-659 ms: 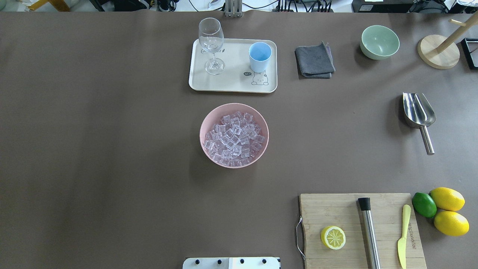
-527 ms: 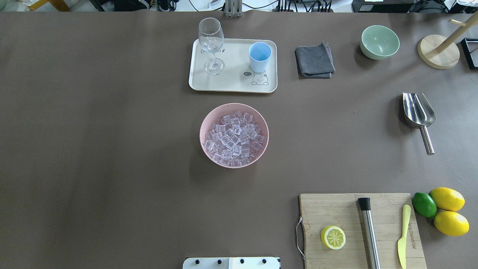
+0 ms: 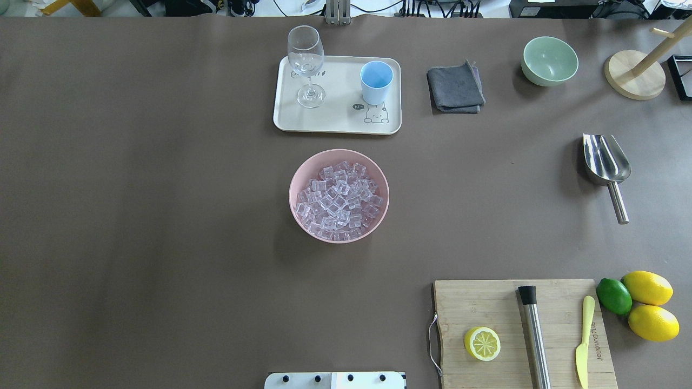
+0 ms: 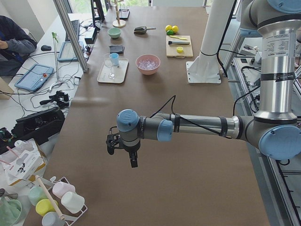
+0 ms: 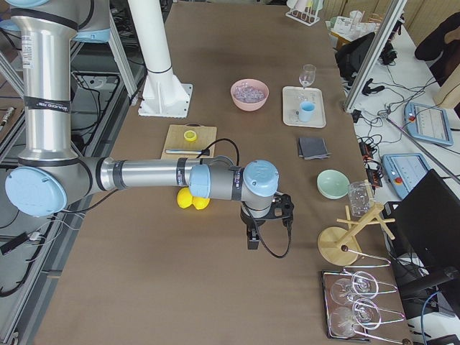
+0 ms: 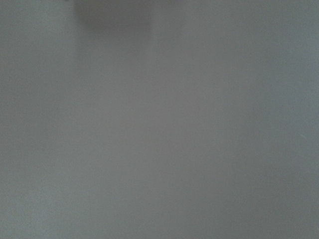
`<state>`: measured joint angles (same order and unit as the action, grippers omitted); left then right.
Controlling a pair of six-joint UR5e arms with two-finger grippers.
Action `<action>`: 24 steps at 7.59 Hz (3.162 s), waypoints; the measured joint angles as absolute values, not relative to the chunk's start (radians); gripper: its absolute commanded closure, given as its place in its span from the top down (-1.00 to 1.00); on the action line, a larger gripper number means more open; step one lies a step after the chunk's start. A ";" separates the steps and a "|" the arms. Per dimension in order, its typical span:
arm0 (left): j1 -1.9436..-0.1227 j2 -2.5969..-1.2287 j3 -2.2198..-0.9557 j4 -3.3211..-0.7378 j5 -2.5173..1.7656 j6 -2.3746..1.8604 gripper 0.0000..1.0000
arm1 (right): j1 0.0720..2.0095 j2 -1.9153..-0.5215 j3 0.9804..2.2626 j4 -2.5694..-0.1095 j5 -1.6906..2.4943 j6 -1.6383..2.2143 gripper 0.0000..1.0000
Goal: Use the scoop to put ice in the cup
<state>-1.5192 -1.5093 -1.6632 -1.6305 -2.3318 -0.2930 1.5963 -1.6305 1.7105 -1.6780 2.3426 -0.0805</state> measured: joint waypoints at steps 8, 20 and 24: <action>-1.327 -1.569 -1.813 -1.634 -2.328 -0.301 0.96 | 1.418 -1.617 1.757 -1.528 2.388 0.309 1.00; -0.687 -2.130 -1.736 -1.893 -2.140 -0.290 0.96 | 1.035 -1.590 1.621 -1.208 2.284 0.633 0.45; -0.689 -2.029 -1.689 -2.166 -2.125 -0.119 0.96 | 1.021 -1.592 1.595 -1.210 2.287 0.638 -1.00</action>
<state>-0.6885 -2.0290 -1.6894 -2.1662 -2.1246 -0.1191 1.0215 -1.5925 1.5949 -1.2101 2.2870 0.6377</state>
